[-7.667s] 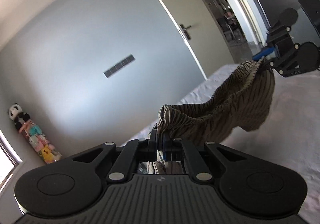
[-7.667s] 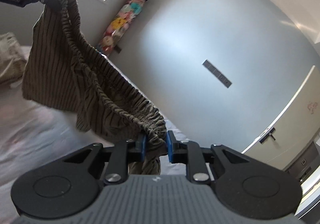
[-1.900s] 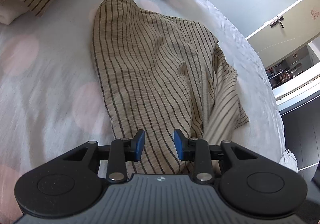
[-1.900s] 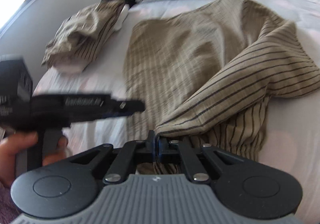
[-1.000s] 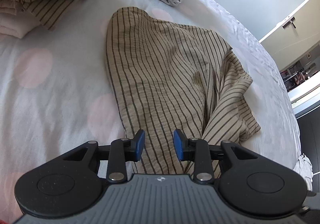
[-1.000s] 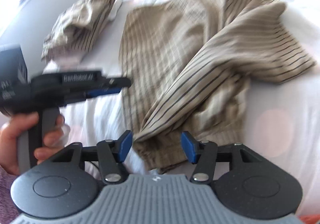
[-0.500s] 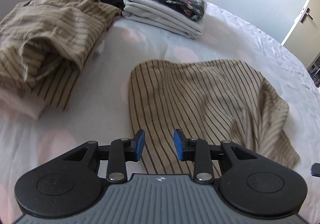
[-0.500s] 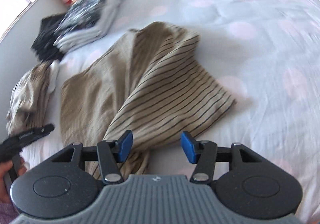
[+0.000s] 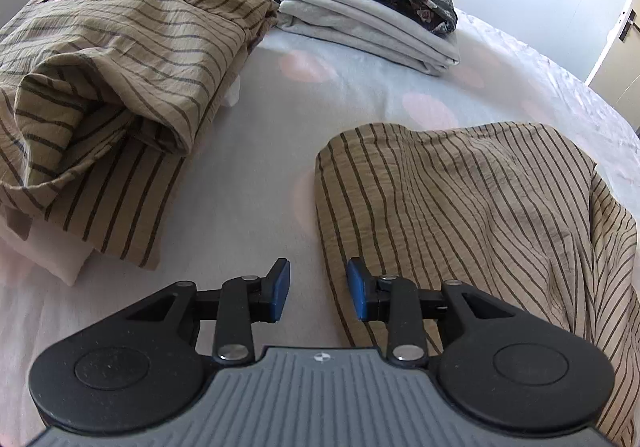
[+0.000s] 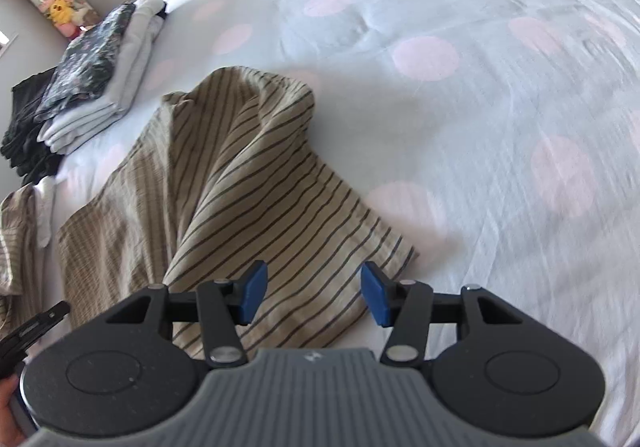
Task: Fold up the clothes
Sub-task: 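Open the right tool and move both tools over the folded pants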
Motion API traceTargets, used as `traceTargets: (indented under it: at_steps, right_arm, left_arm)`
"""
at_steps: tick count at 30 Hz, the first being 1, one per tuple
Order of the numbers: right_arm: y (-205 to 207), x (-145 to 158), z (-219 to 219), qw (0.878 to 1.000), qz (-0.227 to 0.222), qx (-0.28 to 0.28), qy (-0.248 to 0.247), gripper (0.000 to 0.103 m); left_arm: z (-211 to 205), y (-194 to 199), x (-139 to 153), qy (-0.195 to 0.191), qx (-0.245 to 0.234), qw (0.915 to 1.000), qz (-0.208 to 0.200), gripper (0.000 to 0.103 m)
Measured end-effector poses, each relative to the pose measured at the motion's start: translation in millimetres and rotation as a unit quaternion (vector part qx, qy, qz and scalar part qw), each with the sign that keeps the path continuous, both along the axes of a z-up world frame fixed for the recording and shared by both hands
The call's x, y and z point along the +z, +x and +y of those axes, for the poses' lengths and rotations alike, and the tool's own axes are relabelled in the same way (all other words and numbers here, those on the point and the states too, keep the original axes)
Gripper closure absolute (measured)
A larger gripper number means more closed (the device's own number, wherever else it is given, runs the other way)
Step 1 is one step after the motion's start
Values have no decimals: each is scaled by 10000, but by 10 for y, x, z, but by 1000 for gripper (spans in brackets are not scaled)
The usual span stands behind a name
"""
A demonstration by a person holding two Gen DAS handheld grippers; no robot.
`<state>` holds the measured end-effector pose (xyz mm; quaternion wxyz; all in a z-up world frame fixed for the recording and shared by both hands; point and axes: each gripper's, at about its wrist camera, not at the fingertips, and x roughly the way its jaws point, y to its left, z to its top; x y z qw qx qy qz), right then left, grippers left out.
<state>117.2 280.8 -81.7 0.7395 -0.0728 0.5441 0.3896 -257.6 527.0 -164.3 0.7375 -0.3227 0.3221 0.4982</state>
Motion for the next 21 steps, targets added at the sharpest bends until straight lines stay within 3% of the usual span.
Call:
traceTargets:
  at_steps: [10, 17, 18, 21]
  right_arm:
    - [284, -42, -44, 9983, -25, -577, -58, 48]
    - [246, -423, -99, 9965, 320, -708, -309, 56]
    - [238, -464, -98, 9963, 350, -730, -302, 58]
    - [201, -483, -59, 9965, 278, -732, -291, 85]
  left_arm:
    - [64, -78, -53, -166, 107, 9997, -173, 67]
    - [48, -43, -59, -141, 3, 9998, -132, 67]
    - [48, -43, -61, -131, -7, 9998, -136, 67]
    - [54, -45, -68, -130, 1, 9998, -162, 67]
